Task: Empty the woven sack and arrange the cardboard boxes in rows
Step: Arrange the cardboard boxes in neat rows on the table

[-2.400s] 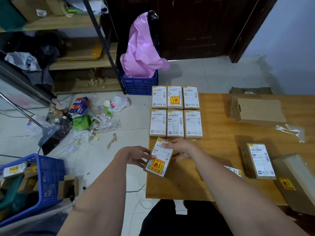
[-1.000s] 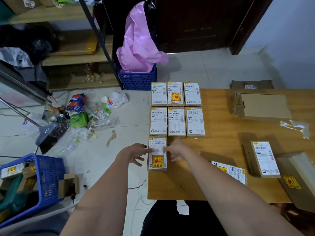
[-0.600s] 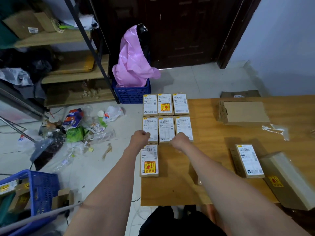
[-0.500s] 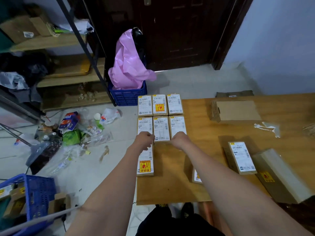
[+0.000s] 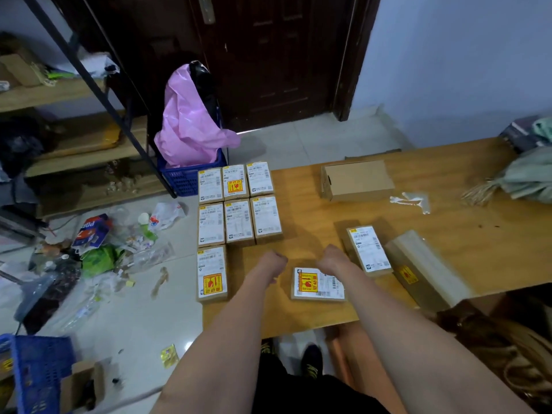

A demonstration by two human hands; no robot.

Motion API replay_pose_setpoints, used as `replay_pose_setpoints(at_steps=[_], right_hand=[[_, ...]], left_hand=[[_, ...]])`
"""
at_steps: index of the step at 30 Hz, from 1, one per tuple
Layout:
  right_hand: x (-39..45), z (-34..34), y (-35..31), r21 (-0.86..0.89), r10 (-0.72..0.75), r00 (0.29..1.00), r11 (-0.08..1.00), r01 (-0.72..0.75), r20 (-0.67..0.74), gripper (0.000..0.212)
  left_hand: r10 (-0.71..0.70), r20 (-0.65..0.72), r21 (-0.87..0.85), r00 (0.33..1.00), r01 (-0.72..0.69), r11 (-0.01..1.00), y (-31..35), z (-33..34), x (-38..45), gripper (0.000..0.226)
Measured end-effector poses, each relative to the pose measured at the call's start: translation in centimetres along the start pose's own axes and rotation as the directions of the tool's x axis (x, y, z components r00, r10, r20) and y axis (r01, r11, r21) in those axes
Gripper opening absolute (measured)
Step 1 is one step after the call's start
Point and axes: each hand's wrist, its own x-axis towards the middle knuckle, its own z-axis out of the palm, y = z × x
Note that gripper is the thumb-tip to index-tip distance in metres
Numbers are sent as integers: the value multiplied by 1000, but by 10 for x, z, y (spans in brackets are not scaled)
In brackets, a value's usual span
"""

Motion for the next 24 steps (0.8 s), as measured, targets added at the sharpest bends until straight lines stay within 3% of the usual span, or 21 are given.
replay_pose_setpoints(at_steps=[6, 12, 14, 21, 24], right_hand=[[1, 8, 29, -54, 96, 994, 994, -98, -44, 70], [3, 15, 44, -105, 94, 996, 990, -94, 0, 74], [1, 16, 45, -45, 136, 990, 990, -135, 29, 78], [-3, 8, 39, 139, 65, 996, 988, -73, 58, 41], [-2, 0, 30, 258, 14, 998, 966, -27, 54, 39]], left_hand=[[-101, 86, -52, 991, 106, 993, -2, 42, -11, 65], [-133, 102, -96, 986, 143, 985, -9, 61, -13, 53], [-132, 107, -87, 985, 141, 986, -9, 62, -16, 51], [-147, 87, -73, 985, 153, 986, -8, 45, -21, 54], [-160, 100, -102, 982, 170, 980, -8, 34, -22, 49]])
